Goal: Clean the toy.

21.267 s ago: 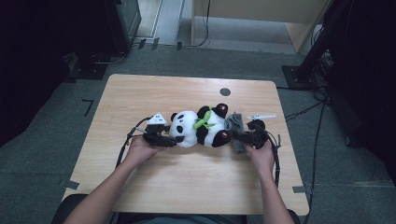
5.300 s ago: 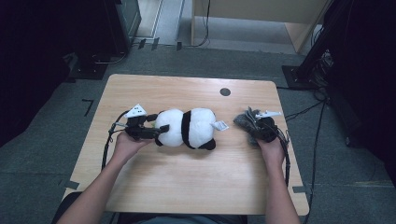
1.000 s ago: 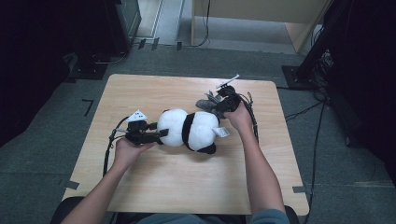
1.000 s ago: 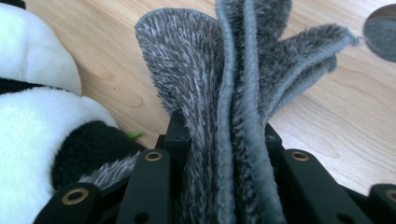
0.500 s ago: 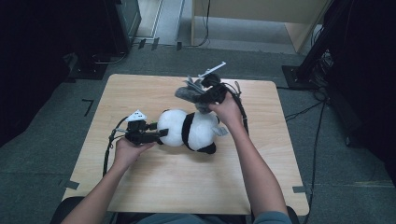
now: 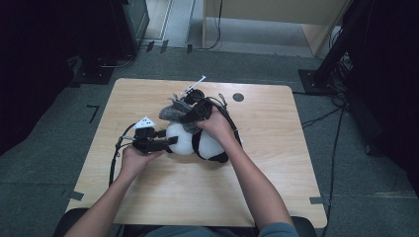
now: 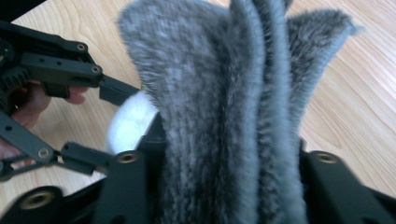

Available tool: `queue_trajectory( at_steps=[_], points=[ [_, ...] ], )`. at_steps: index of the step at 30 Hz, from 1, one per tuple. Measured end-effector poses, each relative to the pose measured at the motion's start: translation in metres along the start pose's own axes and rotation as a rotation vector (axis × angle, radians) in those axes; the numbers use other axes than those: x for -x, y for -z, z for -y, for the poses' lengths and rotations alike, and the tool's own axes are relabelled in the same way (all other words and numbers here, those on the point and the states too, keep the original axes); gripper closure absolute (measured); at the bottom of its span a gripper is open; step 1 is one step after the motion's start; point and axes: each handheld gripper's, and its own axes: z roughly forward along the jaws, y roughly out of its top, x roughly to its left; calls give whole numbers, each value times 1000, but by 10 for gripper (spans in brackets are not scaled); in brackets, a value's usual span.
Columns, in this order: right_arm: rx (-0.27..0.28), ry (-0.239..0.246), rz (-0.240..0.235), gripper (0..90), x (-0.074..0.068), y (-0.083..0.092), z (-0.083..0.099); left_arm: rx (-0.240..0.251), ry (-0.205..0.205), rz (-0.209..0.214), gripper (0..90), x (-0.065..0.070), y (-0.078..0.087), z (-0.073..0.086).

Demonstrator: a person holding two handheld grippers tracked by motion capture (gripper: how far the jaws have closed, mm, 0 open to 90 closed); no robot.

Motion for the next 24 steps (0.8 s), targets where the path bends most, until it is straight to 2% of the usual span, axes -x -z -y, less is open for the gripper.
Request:
queue_trajectory(
  at_steps=[2, 5, 8, 10, 18, 24],
  points=[
    [2, -5, 2, 518, 2, 6, 3, 0, -2, -1, 432, 0, -1, 0],
    [-12, 16, 16, 613, 4, 11, 8, 1, -3, -1, 433, 0, -1, 0],
    [-22, -1, 13, 649, 9, 14, 13, 3, -2, -5, 434, 1, -1, 0],
    [-30, -11, 29, 654, 15, 17, 16, 6, 3, 1, 434, 0, -1, 0],
    [-3, -129, 53, 657, 53, 35, 36, 17, 5, 9, 441, 1, -1, -1],
    [30, -186, 67, 661, 70, 47, 53, 18, 3, 11, 442, 1, -2, 0]
  ],
)
